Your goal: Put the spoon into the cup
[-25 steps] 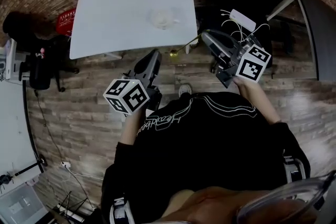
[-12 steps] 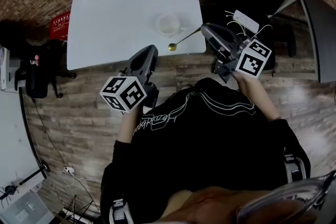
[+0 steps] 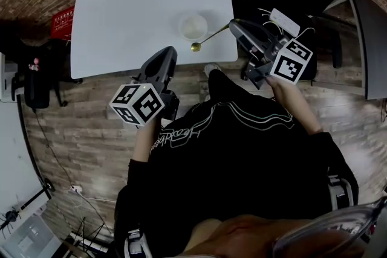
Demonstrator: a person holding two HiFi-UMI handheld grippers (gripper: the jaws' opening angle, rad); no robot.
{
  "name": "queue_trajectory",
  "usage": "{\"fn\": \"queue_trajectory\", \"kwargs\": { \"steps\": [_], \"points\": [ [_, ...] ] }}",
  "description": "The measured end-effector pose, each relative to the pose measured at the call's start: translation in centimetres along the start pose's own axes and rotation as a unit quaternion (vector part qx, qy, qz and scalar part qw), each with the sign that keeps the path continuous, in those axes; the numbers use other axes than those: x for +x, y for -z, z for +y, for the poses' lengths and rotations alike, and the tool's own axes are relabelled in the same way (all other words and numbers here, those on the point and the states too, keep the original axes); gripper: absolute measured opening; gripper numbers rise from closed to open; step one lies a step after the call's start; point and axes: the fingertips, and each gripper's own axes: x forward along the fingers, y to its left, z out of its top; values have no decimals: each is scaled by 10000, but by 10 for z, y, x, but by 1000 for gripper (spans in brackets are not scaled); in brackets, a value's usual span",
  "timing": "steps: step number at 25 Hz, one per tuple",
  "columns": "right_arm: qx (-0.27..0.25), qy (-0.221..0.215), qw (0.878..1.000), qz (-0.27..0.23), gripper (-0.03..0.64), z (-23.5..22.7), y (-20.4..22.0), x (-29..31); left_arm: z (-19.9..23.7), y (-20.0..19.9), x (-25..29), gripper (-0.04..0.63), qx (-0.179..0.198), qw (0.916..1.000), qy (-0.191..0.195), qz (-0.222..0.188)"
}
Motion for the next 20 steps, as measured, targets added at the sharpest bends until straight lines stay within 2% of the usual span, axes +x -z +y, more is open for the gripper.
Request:
{"fn": "queue_trajectory", "kwargs": {
  "steps": [20],
  "points": [
    [303,67,9976,621,0,-90,12,53,51,-2,63,3,-452,9980,-369,230]
  ]
}}
